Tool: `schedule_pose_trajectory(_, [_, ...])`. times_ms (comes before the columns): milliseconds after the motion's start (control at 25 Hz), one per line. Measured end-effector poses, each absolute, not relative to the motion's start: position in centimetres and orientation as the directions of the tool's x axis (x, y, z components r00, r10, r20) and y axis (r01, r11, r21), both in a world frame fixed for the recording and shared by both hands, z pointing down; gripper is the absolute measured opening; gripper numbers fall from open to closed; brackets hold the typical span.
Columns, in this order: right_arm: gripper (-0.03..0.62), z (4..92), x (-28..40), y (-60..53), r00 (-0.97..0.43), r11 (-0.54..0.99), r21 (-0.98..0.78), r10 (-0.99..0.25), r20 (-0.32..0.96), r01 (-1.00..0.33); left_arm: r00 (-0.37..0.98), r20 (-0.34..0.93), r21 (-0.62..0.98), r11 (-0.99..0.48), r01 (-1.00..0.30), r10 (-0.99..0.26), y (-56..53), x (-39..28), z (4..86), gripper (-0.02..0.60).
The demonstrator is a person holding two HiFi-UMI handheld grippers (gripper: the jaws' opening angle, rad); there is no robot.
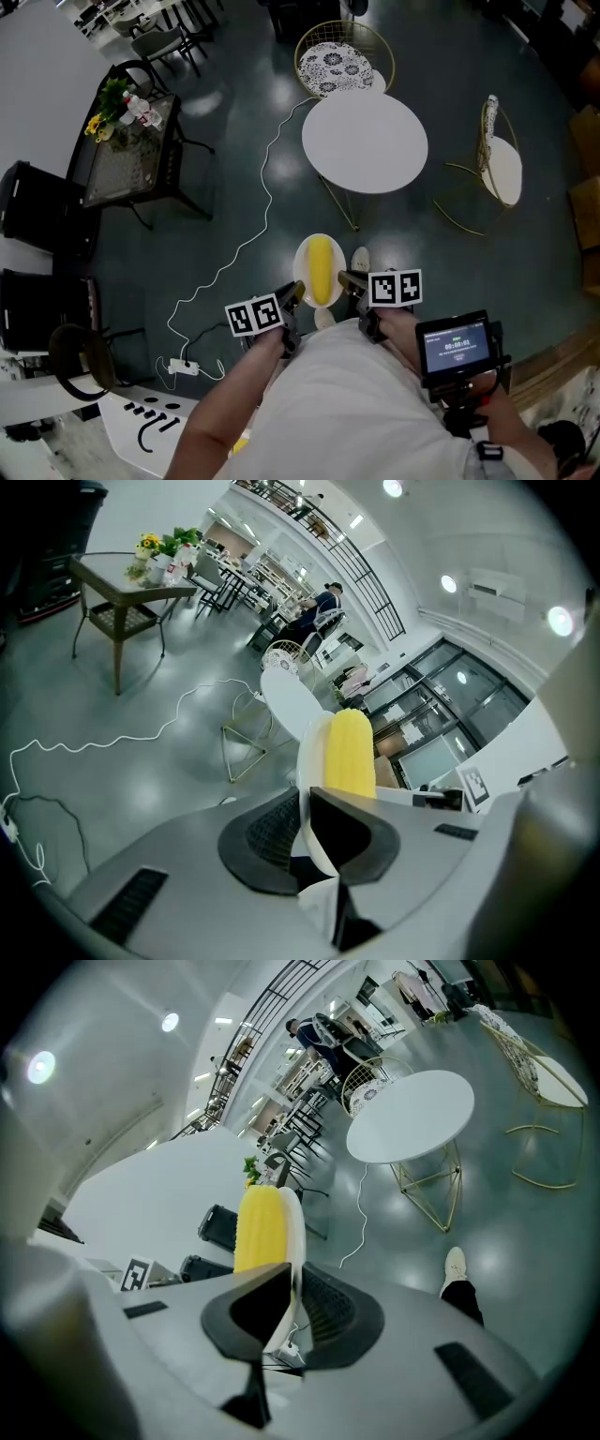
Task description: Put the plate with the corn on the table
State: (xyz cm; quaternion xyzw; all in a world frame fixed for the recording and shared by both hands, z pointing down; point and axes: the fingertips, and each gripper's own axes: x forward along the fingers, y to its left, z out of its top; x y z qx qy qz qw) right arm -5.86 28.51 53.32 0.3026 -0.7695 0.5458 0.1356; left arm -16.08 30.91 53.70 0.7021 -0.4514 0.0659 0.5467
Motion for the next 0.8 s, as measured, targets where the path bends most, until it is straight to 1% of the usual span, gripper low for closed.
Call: schedule_pose_trajectory(800, [0.044, 53.17, -6.06, 28.01, -0.782, 0.210, -0.768, -0.339, 0.523, -0.605, 0.585, 0.581, 0.712, 0.003, -0.703, -0.566, 30.46, -16.47, 53.45, 0.041])
